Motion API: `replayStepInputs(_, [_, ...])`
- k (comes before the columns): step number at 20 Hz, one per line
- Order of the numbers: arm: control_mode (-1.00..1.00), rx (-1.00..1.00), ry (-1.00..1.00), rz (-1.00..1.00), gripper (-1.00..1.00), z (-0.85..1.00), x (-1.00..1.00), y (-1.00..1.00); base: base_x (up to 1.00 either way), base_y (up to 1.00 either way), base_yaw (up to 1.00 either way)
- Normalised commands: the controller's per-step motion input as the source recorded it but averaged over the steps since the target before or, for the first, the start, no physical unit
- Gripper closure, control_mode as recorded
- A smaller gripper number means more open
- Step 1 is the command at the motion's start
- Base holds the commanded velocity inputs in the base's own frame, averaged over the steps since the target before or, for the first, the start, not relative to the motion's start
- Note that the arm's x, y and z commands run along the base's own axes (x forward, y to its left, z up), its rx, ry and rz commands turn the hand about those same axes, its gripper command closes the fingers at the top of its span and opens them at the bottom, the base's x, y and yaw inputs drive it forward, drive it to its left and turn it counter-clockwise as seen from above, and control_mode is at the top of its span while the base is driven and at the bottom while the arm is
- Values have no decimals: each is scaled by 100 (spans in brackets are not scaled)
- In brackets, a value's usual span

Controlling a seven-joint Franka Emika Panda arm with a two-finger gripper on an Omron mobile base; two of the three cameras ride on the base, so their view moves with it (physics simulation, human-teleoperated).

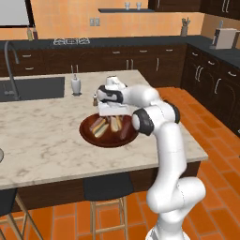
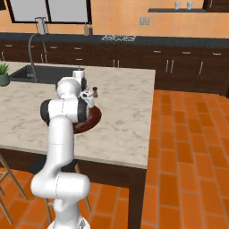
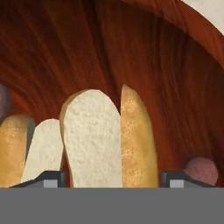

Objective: Place one bun and one sausage from the bowl on each plate.

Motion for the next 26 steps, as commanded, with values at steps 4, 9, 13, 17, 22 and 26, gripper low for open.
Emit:
replayStepInputs(4, [-100, 0, -33, 0, 100, 98, -99, -5, 0, 0, 0])
replayStepInputs(9, [-100, -1, -43, 2, 100, 86, -100, -29, 0, 0, 0])
replayStepInputs(13, [-100, -6, -5, 6, 100, 49, -100, 0, 0, 0, 0])
replayStepInputs(17, [-100, -1, 0, 0, 100, 0, -39, 0, 0, 0, 0])
replayStepInputs(22, [-100, 0, 0, 0, 100, 0, 0, 0, 0, 0, 0])
replayStepInputs(26, [100, 0, 0, 0, 100, 0, 0, 7, 0, 50, -2])
